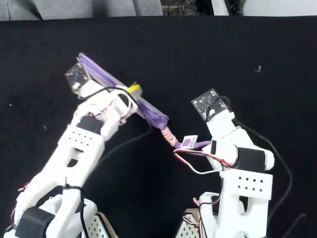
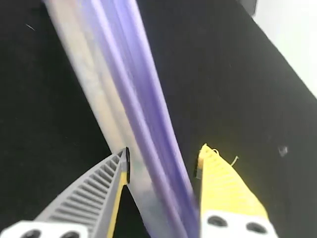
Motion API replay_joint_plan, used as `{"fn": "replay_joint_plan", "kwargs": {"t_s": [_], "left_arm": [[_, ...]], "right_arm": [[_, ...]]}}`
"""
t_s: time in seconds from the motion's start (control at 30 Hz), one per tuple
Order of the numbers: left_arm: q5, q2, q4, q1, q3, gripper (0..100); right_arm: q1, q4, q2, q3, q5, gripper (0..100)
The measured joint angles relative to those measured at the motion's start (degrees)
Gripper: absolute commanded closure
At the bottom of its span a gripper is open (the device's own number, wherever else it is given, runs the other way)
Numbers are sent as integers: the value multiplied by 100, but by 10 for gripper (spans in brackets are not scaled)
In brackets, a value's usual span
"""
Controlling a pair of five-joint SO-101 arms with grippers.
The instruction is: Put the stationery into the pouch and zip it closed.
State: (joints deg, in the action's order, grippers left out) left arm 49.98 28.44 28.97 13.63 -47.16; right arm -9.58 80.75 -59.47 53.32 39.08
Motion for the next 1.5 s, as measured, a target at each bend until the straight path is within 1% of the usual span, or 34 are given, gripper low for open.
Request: {"fn": "replay_joint_plan", "kwargs": {"t_s": [0.2,0.43,0.63,0.77,0.83,0.97,1.03,1.1,1.17,1.27,1.37,1.5], "left_arm": [[0,88,0,536,-9,768],[0,1125,18,1125,-545,768],[-35,2127,18,1178,-888,768],[-44,2127,18,1389,-897,768],[-44,1943,-105,1389,-897,768],[-44,1301,-299,1345,-897,768],[-53,1011,-273,1152,-888,768],[-44,800,9,826,-738,768],[-44,686,501,475,-413,768],[-44,677,1257,26,53,768],[-44,677,1495,-149,211,768],[-44,677,1582,-202,264,767]], "right_arm": [[0,0,0,0,0,987],[0,0,0,0,0,987],[9,0,0,0,-97,987],[237,9,0,0,-114,987],[378,44,0,0,-114,987],[404,44,0,0,-114,987],[431,44,0,0,-185,987],[431,44,0,-9,-334,987],[448,44,0,-211,-440,987],[809,44,0,-651,-519,987],[1240,44,0,-1204,-738,987],[1679,-53,0,-1908,-905,987]]}}
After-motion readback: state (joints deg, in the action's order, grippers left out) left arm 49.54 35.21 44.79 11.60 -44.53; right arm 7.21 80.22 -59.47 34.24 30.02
